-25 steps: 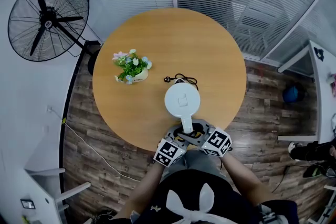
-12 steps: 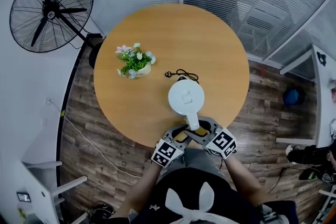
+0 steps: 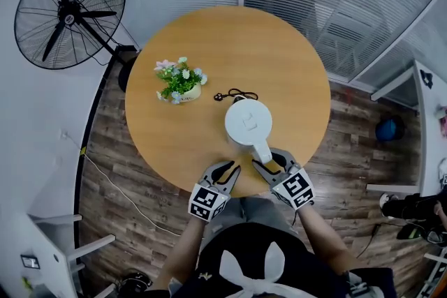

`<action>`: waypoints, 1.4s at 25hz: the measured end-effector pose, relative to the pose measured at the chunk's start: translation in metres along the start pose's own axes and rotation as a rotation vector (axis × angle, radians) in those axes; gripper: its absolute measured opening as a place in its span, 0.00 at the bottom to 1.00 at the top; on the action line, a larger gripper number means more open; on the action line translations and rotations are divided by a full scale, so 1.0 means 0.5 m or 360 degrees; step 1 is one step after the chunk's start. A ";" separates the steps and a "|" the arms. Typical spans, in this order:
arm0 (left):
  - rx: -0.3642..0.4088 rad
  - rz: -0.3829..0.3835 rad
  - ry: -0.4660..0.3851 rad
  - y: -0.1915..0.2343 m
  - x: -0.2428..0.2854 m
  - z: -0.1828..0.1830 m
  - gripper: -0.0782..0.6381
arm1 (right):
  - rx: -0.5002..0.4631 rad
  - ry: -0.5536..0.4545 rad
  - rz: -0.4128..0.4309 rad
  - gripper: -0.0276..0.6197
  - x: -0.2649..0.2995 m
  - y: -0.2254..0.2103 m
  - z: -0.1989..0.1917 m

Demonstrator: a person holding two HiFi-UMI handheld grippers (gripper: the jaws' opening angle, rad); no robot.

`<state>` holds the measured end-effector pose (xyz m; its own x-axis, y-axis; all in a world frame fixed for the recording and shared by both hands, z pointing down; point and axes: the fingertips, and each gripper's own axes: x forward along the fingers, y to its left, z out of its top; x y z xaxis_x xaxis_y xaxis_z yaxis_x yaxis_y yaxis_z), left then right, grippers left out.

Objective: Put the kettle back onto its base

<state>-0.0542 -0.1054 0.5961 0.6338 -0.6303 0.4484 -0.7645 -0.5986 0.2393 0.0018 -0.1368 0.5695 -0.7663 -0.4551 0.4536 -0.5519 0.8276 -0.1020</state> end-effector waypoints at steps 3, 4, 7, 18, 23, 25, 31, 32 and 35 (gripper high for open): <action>0.0007 0.0029 -0.0025 0.012 -0.004 0.015 0.23 | -0.0024 0.0032 -0.0066 0.29 0.012 -0.036 -0.003; 0.0008 0.0033 -0.0032 0.013 -0.005 0.019 0.23 | -0.0039 0.0054 -0.0104 0.28 0.013 -0.054 -0.008; 0.0017 0.0042 -0.0047 0.013 -0.009 0.028 0.22 | -0.0093 0.0111 -0.0200 0.26 0.009 -0.107 -0.017; 0.0065 0.0056 -0.0120 0.010 -0.018 0.077 0.20 | 0.0096 0.0014 -0.0321 0.43 -0.024 -0.145 -0.007; 0.0121 0.0118 -0.0189 0.023 -0.035 0.125 0.18 | 0.0081 -0.0226 -0.0407 0.43 -0.088 -0.130 0.062; 0.0147 0.0136 -0.0213 0.025 -0.044 0.150 0.17 | 0.0069 -0.0302 -0.0432 0.43 -0.112 -0.127 0.095; 0.0240 0.0153 -0.0262 0.009 -0.060 0.222 0.16 | 0.0011 -0.0492 -0.0463 0.13 -0.154 -0.096 0.172; 0.0240 0.0145 -0.0280 0.005 -0.061 0.231 0.16 | 0.0012 -0.0486 -0.0439 0.11 -0.148 -0.085 0.173; 0.0242 0.0129 -0.0322 -0.010 -0.060 0.249 0.15 | 0.0011 -0.0444 -0.0362 0.09 -0.127 -0.049 0.166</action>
<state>-0.0547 -0.1454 0.4743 0.5936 -0.7559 0.2760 -0.7969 -0.5999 0.0708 0.0369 -0.1555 0.4698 -0.6833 -0.7005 0.2061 -0.7202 0.6930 -0.0324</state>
